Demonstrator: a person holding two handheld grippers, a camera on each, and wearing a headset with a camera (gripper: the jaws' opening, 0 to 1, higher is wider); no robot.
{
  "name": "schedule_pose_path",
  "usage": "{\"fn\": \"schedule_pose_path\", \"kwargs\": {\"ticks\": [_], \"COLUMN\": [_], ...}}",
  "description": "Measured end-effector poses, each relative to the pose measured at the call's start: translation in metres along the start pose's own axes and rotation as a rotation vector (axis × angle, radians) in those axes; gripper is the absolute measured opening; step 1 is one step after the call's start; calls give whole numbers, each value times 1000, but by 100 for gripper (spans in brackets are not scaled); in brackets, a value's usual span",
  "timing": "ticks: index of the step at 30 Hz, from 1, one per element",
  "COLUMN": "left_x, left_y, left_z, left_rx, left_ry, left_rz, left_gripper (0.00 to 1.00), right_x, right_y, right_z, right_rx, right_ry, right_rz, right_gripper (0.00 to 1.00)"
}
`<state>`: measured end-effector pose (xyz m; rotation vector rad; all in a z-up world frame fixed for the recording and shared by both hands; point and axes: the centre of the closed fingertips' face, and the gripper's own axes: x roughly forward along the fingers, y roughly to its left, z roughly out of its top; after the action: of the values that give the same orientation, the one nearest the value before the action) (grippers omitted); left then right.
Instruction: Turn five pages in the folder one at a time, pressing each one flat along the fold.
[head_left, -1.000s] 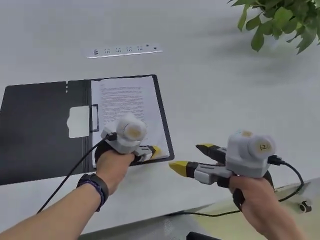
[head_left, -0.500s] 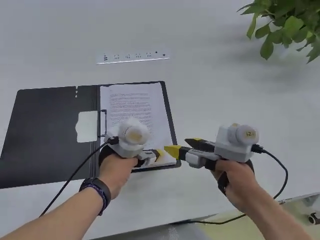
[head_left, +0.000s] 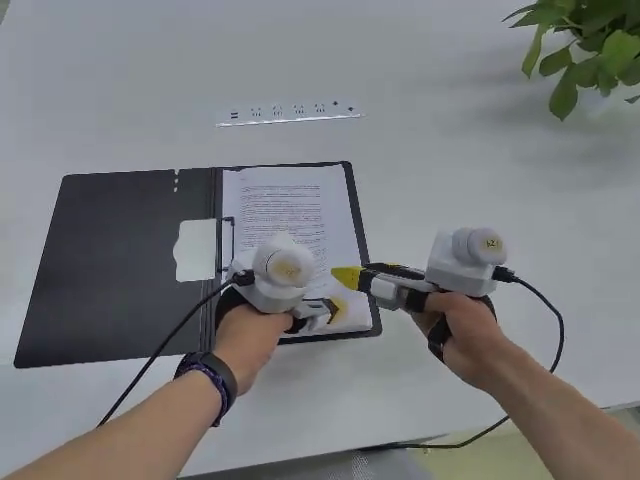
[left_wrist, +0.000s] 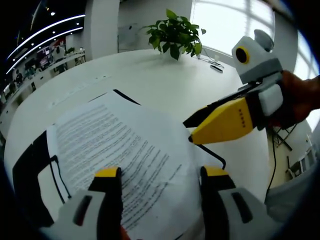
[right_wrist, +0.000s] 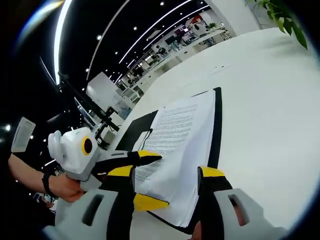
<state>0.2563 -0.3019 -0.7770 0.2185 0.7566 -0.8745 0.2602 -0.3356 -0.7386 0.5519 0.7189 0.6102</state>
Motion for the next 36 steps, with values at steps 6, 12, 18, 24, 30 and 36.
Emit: {"fn": "schedule_pose_path", "kwargs": {"ticks": [6,12,18,24,30,36], "left_x": [-1,-6,-19,-34,-48,-61], "left_y": [-2,-5,-4,-3,2,14], "left_z": [-1,-2,4,6,3,-3], "left_rx": [-9,-12,-24,-12,-16,-47], "left_ry": [-1,-1,-30,-51,-65,-83], "left_rz": [-9,-17,-14,-12,0,24], "left_gripper": [66,68,72,73,74,75], "right_x": [4,6,-1,-2,2,8], "right_y": [-3,0,-2,0,5,11], "right_z": [4,2,6,3,0,1], "right_rx": [67,85,121,119,121,164], "right_ry": [-35,-44,-91,-84,-88,-110], "right_rz": [11,9,0,-3,-20,-30], "right_gripper": [42,34,19,9,0,0]}}
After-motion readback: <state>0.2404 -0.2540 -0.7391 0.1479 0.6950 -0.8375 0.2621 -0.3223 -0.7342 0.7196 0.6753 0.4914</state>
